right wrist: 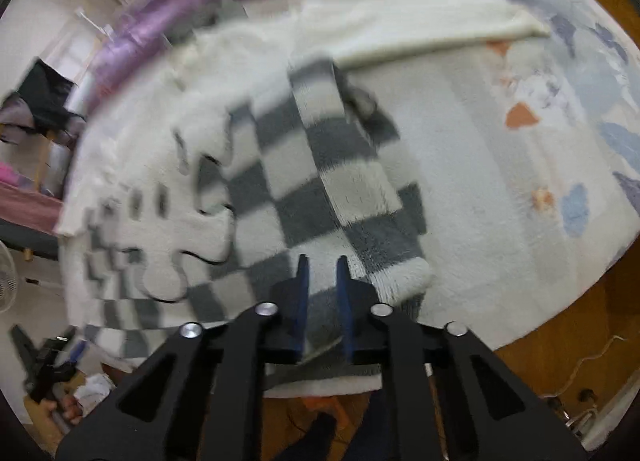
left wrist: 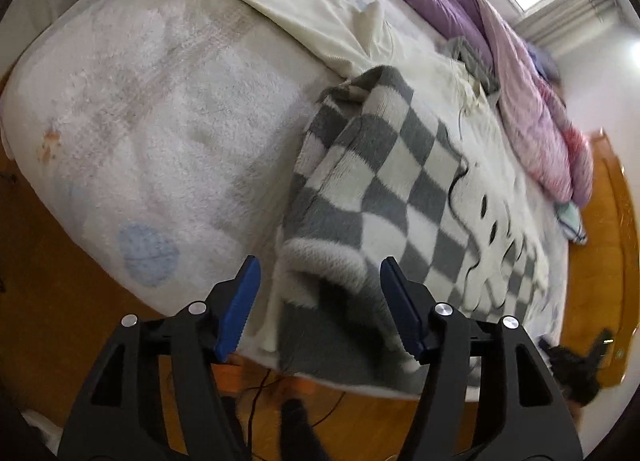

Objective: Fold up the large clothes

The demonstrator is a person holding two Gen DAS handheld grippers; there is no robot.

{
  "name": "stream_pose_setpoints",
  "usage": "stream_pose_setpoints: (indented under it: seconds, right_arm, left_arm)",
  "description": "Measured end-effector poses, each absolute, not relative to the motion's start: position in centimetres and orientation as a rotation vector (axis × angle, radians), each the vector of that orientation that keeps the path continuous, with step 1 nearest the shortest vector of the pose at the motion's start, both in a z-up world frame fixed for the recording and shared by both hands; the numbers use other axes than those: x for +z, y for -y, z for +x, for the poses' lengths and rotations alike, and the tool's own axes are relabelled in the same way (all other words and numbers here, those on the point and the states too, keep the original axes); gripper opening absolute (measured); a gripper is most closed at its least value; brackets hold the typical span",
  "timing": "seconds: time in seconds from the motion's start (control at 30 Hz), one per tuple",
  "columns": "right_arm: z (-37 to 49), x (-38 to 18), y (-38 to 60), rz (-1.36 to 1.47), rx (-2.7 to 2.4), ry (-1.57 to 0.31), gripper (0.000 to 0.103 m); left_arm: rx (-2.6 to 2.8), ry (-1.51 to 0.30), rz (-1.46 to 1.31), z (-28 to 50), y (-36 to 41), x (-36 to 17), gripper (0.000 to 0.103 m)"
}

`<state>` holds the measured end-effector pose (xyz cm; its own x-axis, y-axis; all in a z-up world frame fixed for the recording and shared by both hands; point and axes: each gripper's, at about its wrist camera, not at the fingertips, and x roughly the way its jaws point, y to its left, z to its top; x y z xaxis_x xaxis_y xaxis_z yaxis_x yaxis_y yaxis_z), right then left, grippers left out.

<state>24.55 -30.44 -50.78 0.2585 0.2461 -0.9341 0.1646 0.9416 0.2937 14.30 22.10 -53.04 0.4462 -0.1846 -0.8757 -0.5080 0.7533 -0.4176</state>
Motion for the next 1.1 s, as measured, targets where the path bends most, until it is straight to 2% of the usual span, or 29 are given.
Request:
stream_pose_setpoints:
  seconds: [0.07, 0.17, 0.23, 0.33, 0.43, 0.6, 0.63, 0.7, 0.83, 1.03, 1.1]
  right_arm:
    - [25.1, -55.2, 30.5, 0.320, 0.011, -1.433, 0.000]
    - [25.1, -59.3, 31.7, 0.344, -0.005, -1.511, 0.000]
    - [25.8, -59.3, 31.3, 0.320, -0.021, -1.534, 0.000]
    - [26.6, -57.3, 29.2, 0.217, -0.049, -1.524, 0.000]
    - [27.3, -53.8, 26.5, 0.217, -0.009, -1.438, 0.002]
    - [29.9, -49.8, 19.3, 0.283, 0.187, -1.298, 0.005]
    - [30.7, -49.6, 17.8, 0.284, 0.215, -1.278, 0.005]
    - [32.2, -49.7, 15.6, 0.294, 0.274, -1.266, 0.005]
    - [35.3, -51.5, 12.6, 0.371, 0.329, -1.270, 0.005]
    - [38.8, -53.7, 9.8, 0.338, 0.312, -1.262, 0.002]
    - [39.5, -55.5, 9.7, 0.311, 0.286, -1.315, 0.000]
  left_arm:
    - [0.229, -1.147, -0.715, 14.9, -21.8, -53.8, 0.065]
    - [0.241, -1.225, -0.680, 15.6, -21.1, -56.3, 0.065]
    - [0.261, -1.285, -0.697, 15.8, -21.0, -58.2, 0.065]
    - [0.275, -1.275, -0.767, 15.5, -21.2, -59.1, 0.064]
    - [0.268, -1.252, -0.794, 15.6, -20.7, -59.0, 0.050]
    - [0.260, -1.265, -0.768, 16.7, -19.9, -59.4, 0.046]
    - [0.255, -1.269, -0.769, 16.9, -19.8, -59.6, 0.041]
    - [0.244, -1.274, -0.780, 17.1, -19.8, -59.9, 0.038]
    - [0.231, -1.261, -0.767, 17.1, -19.5, -59.9, 0.021]
    - [0.211, -1.224, -0.754, 17.0, -19.2, -58.5, 0.017]
    - [0.198, -1.203, -0.771, 16.8, -19.3, -57.9, 0.016]
